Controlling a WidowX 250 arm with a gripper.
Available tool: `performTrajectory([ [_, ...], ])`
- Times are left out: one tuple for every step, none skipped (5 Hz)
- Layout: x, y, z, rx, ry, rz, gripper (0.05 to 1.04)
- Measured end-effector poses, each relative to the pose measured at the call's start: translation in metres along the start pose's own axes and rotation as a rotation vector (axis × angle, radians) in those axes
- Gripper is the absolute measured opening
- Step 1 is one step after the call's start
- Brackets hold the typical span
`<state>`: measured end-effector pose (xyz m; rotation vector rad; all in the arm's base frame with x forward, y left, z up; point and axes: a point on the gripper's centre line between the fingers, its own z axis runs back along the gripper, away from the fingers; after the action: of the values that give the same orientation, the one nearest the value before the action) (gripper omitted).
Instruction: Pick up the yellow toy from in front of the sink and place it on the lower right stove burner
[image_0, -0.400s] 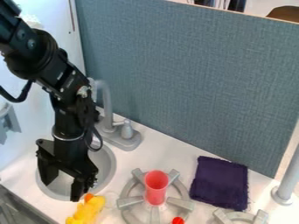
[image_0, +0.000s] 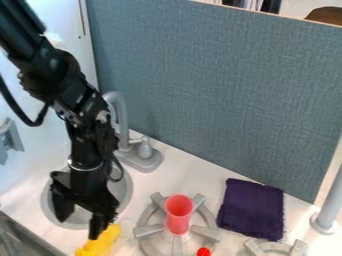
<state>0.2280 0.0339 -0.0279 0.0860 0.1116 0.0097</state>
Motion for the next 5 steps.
performTrajectory([
  [0.018,-0.001,-0.01,-0.007,-0.014,0.02,1.001],
  [0.028,-0.001,-0.031,-0.003,0.019,0.044,1.001],
  [0.027,0.002,-0.055,0.035,0.072,0.065,1.001],
  [0.023,0.001,-0.071,0.04,0.097,0.073,1.001],
  [0.022,-0.007,-0.077,0.025,0.098,0.082,1.001],
])
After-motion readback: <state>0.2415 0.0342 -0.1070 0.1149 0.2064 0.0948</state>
